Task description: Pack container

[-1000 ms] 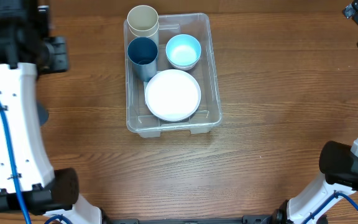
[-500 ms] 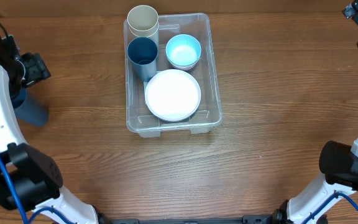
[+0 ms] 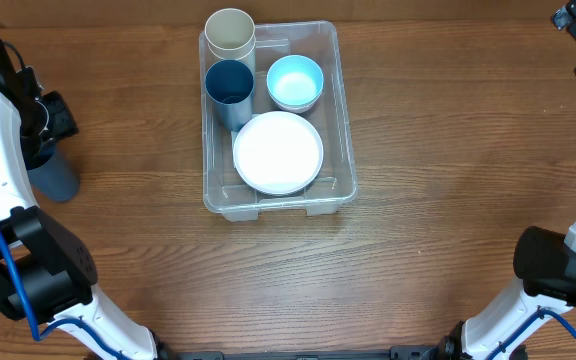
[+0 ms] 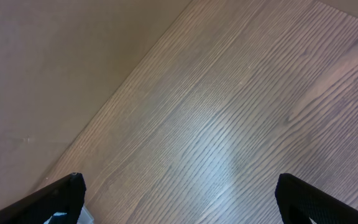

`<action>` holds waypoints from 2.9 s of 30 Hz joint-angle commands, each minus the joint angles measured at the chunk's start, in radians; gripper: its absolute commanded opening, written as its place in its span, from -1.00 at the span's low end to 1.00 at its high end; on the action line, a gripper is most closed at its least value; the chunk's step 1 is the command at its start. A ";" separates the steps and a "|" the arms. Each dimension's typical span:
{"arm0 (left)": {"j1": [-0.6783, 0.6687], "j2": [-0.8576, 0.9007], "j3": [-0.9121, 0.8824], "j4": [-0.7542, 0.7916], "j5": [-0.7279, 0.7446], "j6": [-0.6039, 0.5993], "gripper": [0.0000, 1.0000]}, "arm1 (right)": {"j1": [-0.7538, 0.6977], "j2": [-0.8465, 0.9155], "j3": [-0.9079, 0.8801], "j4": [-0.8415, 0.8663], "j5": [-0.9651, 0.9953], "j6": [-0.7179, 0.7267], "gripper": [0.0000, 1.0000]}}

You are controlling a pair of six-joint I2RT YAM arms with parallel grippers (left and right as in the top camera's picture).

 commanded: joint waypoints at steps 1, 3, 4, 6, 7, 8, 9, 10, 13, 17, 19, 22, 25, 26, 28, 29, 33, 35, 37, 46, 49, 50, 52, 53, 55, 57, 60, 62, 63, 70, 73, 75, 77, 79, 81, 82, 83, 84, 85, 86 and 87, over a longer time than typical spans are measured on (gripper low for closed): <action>0.016 0.006 -0.003 0.001 -0.026 0.012 -0.57 | 0.000 -0.002 0.006 0.003 0.002 0.003 1.00; 0.021 0.009 -0.003 -0.004 -0.029 0.005 -0.92 | 0.000 -0.002 0.006 0.003 0.002 0.003 1.00; 0.021 0.009 -0.003 -0.007 -0.026 -0.013 -0.92 | 0.000 -0.002 0.006 0.003 0.002 0.003 1.00; 0.021 0.008 -0.003 -0.011 0.008 -0.019 -0.92 | 0.000 -0.002 0.006 0.003 0.002 0.003 1.00; 0.018 0.005 -0.002 -0.018 0.051 -0.019 -0.92 | 0.000 -0.002 0.006 0.003 0.002 0.003 1.00; 0.013 0.001 0.002 -0.025 0.069 -0.018 -0.92 | 0.000 -0.002 0.006 0.003 0.002 0.003 1.00; 0.006 -0.003 0.013 -0.037 0.074 -0.019 -0.92 | 0.000 -0.002 0.006 0.003 0.002 0.003 1.00; -0.001 -0.008 0.027 -0.049 0.076 -0.018 -0.92 | 0.000 -0.002 0.006 0.003 0.002 0.003 1.00; -0.035 -0.023 0.112 -0.107 0.076 -0.014 -0.92 | 0.000 -0.002 0.006 0.003 0.002 0.003 1.00; -0.085 -0.057 0.253 -0.185 0.066 0.008 -0.92 | 0.000 -0.002 0.006 0.003 0.002 0.003 1.00; -0.107 -0.077 0.293 -0.202 0.066 0.009 -0.92 | 0.000 -0.002 0.006 0.003 0.002 0.003 1.00; -0.137 -0.102 0.321 -0.209 0.066 0.012 -0.92 | 0.000 -0.002 0.006 0.003 0.002 0.003 1.00; -0.175 -0.131 0.339 -0.216 0.066 0.012 -0.92 | 0.000 -0.002 0.006 0.003 0.002 0.003 1.00; -0.197 -0.145 0.348 -0.215 0.067 0.012 -0.92 | 0.000 -0.002 0.006 0.003 0.002 0.003 1.00; -0.240 -0.167 0.369 -0.211 0.067 0.026 -0.92 | 0.000 -0.002 0.006 0.003 0.002 0.003 1.00; -0.272 -0.181 0.384 -0.208 0.066 0.037 -0.92 | 0.000 -0.002 0.006 0.003 0.002 0.003 1.00; -0.401 -0.219 0.428 -0.176 0.066 0.064 -0.92 | 0.000 -0.002 0.006 0.003 0.002 0.003 1.00; -0.476 -0.229 0.436 -0.148 0.061 0.085 -0.92 | 0.000 -0.002 0.006 0.003 0.002 0.003 1.00; -0.534 -0.230 0.436 -0.125 0.024 0.091 -0.92 | 0.000 -0.002 0.006 0.003 0.002 0.003 1.00; -0.655 -0.229 0.436 -0.104 -0.114 0.087 -0.92 | 0.000 -0.002 0.006 0.003 0.002 0.003 1.00; -0.655 -0.229 0.436 -0.105 -0.114 0.087 -0.92 | 0.000 -0.002 0.006 0.003 0.002 0.003 1.00; -0.655 -0.229 0.436 -0.105 -0.114 0.087 -0.88 | 0.000 -0.002 0.006 0.003 0.002 0.003 1.00; -0.655 -0.229 0.436 -0.105 -0.114 0.087 -0.72 | 0.000 -0.002 0.006 0.003 0.002 0.003 1.00; -0.655 -0.229 0.436 -0.105 -0.114 0.087 -0.70 | 0.000 -0.002 0.006 0.003 0.002 0.003 1.00; -0.655 -0.229 0.436 -0.109 -0.114 0.087 -0.62 | 0.000 -0.002 0.006 0.003 0.002 0.003 1.00; -0.655 -0.229 0.436 -0.118 -0.114 0.087 -0.50 | 0.000 -0.002 0.006 0.003 0.002 0.003 1.00; -0.655 -0.229 0.436 -0.136 -0.114 0.087 -0.34 | 0.000 -0.002 0.006 0.003 0.002 0.004 1.00; -0.655 -0.229 0.436 -0.151 -0.114 0.087 -0.24 | 0.000 -0.002 0.006 0.003 0.002 0.003 1.00; -0.655 -0.229 0.436 -0.155 -0.114 0.087 -0.22 | 0.000 -0.002 0.006 0.003 0.002 0.003 1.00; -0.655 -0.229 0.436 -0.189 -0.114 0.087 -0.07 | 0.000 -0.002 0.006 0.003 0.002 0.003 1.00; -0.655 -0.229 0.436 -0.212 -0.117 0.092 -0.04 | 0.000 -0.002 0.006 0.003 0.002 0.003 1.00; -0.655 -0.229 0.436 -0.243 -0.117 0.099 0.03 | 0.000 -0.002 0.006 0.003 0.002 0.003 1.00; -0.655 -0.229 0.436 -0.285 -0.117 0.109 0.04 | 0.000 -0.002 0.006 0.003 0.002 0.003 1.00; -0.655 -0.229 0.436 -0.330 -0.118 0.117 0.04 | 0.000 -0.002 0.006 0.003 0.002 0.004 1.00; -0.655 -0.229 0.436 -0.359 -0.117 0.122 0.04 | 0.000 -0.002 0.006 0.003 0.002 0.003 1.00; -0.655 -0.229 0.436 -0.376 -0.118 0.129 0.05 | 0.000 -0.002 0.006 0.003 0.002 0.003 1.00; -0.655 -0.229 0.436 -0.402 -0.117 0.137 0.05 | 0.000 -0.002 0.006 0.003 0.002 0.003 1.00; -0.655 -0.229 0.436 -0.419 -0.117 0.139 0.05 | 0.000 -0.002 0.006 0.003 0.002 0.003 1.00; -0.655 -0.229 0.436 -0.436 -0.117 0.139 0.05 | 0.000 -0.002 0.006 0.003 0.002 0.003 1.00; -0.655 -0.229 0.436 -0.452 -0.117 0.140 0.05 | 0.000 -0.002 0.006 0.003 0.002 0.004 1.00; -0.655 -0.229 0.436 -0.479 -0.117 0.140 0.05 | 0.000 -0.002 0.006 0.003 0.002 0.003 1.00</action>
